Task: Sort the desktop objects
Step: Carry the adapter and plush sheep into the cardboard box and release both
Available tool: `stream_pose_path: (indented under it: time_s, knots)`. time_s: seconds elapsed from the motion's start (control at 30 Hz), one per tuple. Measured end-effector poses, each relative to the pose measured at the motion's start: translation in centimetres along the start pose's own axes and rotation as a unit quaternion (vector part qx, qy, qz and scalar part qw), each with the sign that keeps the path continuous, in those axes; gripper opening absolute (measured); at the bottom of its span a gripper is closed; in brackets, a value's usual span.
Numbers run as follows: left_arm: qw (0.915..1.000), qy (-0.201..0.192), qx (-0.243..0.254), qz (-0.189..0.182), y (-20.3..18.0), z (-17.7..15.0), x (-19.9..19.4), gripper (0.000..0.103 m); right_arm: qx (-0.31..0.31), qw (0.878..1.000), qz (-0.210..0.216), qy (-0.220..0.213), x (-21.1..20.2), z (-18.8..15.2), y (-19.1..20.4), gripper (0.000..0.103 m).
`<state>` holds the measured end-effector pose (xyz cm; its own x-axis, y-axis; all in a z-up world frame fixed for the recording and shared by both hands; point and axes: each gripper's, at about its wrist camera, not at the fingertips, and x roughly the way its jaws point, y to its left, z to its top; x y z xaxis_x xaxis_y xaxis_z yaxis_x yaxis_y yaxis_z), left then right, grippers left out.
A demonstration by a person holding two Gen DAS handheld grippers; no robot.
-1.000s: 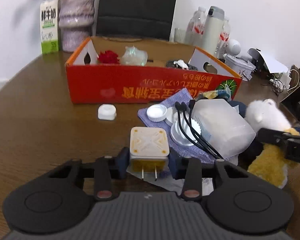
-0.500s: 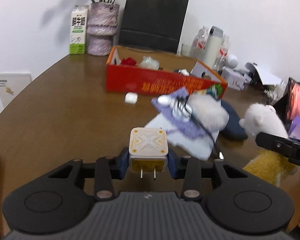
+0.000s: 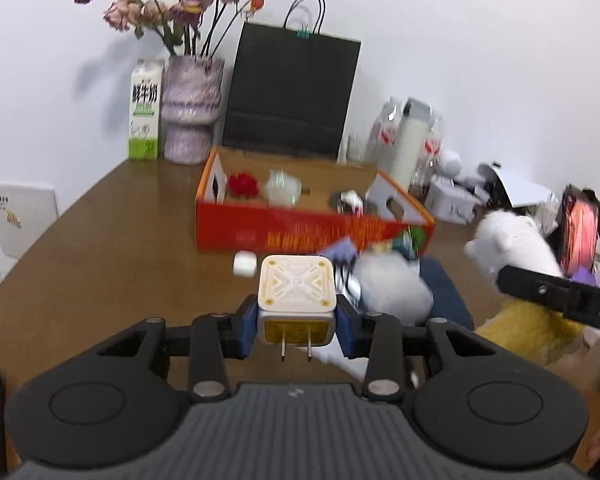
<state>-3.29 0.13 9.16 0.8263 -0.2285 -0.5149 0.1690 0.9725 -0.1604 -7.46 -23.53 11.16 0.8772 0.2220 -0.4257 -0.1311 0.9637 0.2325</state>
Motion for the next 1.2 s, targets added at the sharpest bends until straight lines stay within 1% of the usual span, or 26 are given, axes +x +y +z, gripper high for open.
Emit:
stream_pose_path:
  time_s: [0.1, 0.2, 0.23, 0.3, 0.37, 0.4, 0.5, 0.57, 0.67, 0.7, 0.73, 0.83, 0.87, 0.93, 1.03, 1.13, 1.2]
  knots:
    - [1.0, -0.005, 0.008, 0.0, 0.1, 3.4, 2.6, 0.039, 0.012, 1.0, 0.001, -0.012, 1.7, 2.8, -0.8, 0.045]
    - [0.9999, 0.006, 0.014, -0.002, 0.5, 8.2, 7.1, 0.039, 0.018, 1.0, 0.016, -0.014, 5.3, 6.9, -1.7, 0.045]
    - [0.9998, 0.01, 0.017, 0.001, 0.8, 9.7, 8.9, 0.039, 0.025, 0.999, 0.024, -0.008, 7.1, 8.6, -2.0, 0.045]
    - [0.9985, 0.035, 0.029, 0.03, 1.1, 12.3, 13.2, 0.039, 0.03, 0.999, 0.034, 0.01, 11.5, 11.7, -2.4, 0.045]
    - [0.9958, 0.066, 0.024, 0.06, 1.7, 14.1, 17.5, 0.039, 0.032, 0.998, 0.025, 0.044, 16.6, 14.0, -2.6, 0.045]
    - [0.9942, 0.081, 0.034, 0.062, 1.9, 14.7, 19.5, 0.039, 0.034, 0.997, 0.021, 0.06, 19.2, 14.8, -2.6, 0.045]
    - [0.9873, 0.131, 0.038, 0.082, 2.9, 15.5, 25.5, 0.039, 0.031, 0.992, -0.006, 0.121, 27.5, 16.0, -2.1, 0.045]
    - [0.9825, 0.16, 0.029, 0.091, 4.0, 15.5, 28.8, 0.039, 0.039, 0.986, -0.012, 0.159, 32.1, 16.1, -2.1, 0.045]
    - [0.9788, 0.172, 0.025, 0.108, 5.1, 14.9, 31.2, 0.04, 0.019, 0.981, -0.05, 0.187, 37.1, 15.1, -1.4, 0.045]
    - [0.9789, 0.169, 0.031, 0.111, 5.2, 14.8, 31.7, 0.041, 0.022, 0.978, -0.058, 0.2, 38.6, 14.7, -1.5, 0.046]
    - [0.9809, 0.155, 0.039, 0.111, 4.9, 14.8, 31.5, 0.042, 0.033, 0.976, -0.06, 0.208, 39.5, 14.2, -1.8, 0.047]
    - [0.9845, 0.141, 0.048, 0.093, 4.4, 15.4, 30.9, 0.046, 0.06, 0.971, -0.062, 0.221, 40.9, 14.0, -2.3, 0.049]
    - [0.9853, 0.137, 0.048, 0.089, 4.3, 15.7, 30.5, 0.048, 0.062, 0.974, -0.059, 0.208, 40.5, 14.2, -2.4, 0.055]
    - [0.9871, 0.124, 0.047, 0.089, 4.2, 16.5, 29.4, 0.048, 0.051, 0.981, -0.054, 0.18, 39.1, 15.1, -2.2, 0.062]
    - [0.9901, 0.108, 0.031, 0.083, 4.2, 17.1, 26.7, 0.05, 0.044, 0.987, -0.055, 0.144, 35.7, 16.3, -2.1, 0.062]
    - [0.9932, 0.093, 0.028, 0.064, 3.7, 16.8, 23.4, 0.06, 0.041, 0.991, -0.048, 0.122, 31.8, 16.8, -2.1, 0.063]
    - [0.9946, 0.073, 0.04, 0.061, 3.1, 15.7, 20.7, 0.075, 0.037, 0.991, -0.038, 0.119, 28.8, 16.3, -2.0, 0.065]
